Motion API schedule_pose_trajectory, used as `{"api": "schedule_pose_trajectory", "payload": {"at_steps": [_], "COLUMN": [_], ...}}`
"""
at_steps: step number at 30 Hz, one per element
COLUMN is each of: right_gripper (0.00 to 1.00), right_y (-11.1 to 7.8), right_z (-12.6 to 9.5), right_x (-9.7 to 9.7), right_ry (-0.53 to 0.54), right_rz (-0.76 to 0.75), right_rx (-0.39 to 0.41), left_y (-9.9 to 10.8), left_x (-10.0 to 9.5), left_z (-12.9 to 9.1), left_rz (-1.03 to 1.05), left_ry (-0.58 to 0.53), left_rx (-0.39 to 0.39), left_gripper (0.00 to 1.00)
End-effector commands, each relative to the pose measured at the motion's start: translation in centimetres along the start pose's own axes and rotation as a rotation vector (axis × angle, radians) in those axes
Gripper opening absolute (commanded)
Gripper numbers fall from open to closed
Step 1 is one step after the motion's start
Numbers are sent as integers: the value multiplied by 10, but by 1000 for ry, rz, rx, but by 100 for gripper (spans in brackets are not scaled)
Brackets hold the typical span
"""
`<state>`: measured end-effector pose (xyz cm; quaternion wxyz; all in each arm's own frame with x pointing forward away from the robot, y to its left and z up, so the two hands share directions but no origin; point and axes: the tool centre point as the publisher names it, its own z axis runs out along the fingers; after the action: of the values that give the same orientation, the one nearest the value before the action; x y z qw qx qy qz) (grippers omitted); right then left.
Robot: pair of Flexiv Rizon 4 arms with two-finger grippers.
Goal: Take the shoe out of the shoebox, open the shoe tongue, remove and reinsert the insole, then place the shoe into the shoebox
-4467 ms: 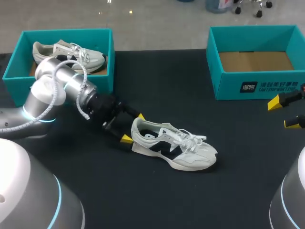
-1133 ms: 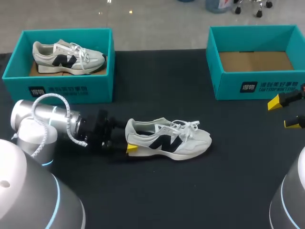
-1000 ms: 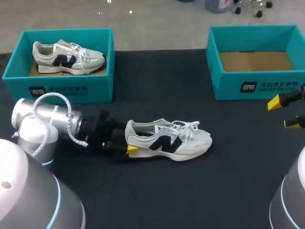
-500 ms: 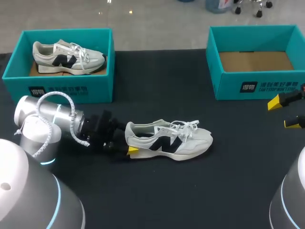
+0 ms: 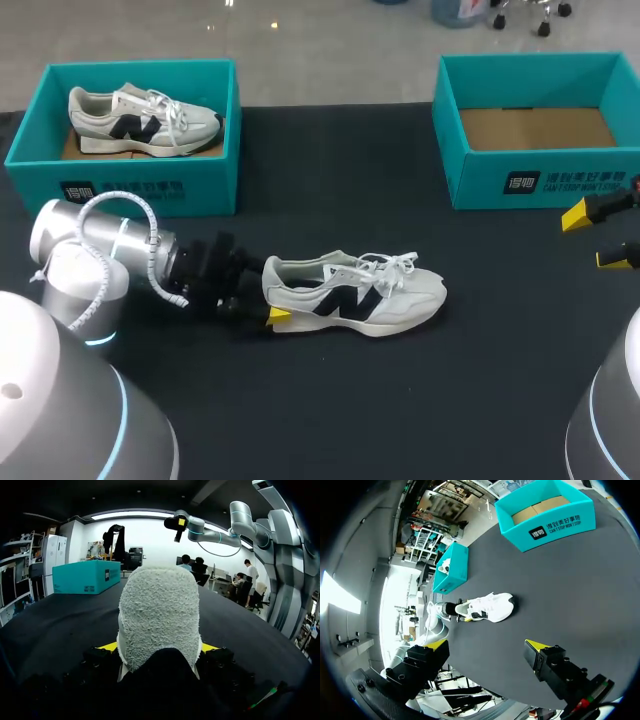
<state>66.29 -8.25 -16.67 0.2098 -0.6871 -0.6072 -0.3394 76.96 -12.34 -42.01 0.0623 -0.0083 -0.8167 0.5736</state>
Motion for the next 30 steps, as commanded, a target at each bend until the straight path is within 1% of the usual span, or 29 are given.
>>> {"api": "schedule_pose_trajectory", "payload": {"at_steps": [1, 17, 22, 30], "right_gripper": [100, 100, 100, 100], "right_y": [-10, -10, -10, -10], "right_z": [-3, -3, -3, -3], "right_x": [0, 0, 0, 0], "right_ry": [-2, -2, -2, -2], "right_rz": [2, 2, 2, 2], "right_rx": [-46, -46, -46, -46], "left_y": [7, 7, -1, -6], "left_x": [-2, -2, 0, -3], "left_z": [6, 6, -1, -3], "left_rz": [-2, -2, 37, 50], "left_ry": [0, 0, -19, -26], "left_rx": [-3, -3, -83, -120], "left_gripper": [0, 0, 0, 0]}}
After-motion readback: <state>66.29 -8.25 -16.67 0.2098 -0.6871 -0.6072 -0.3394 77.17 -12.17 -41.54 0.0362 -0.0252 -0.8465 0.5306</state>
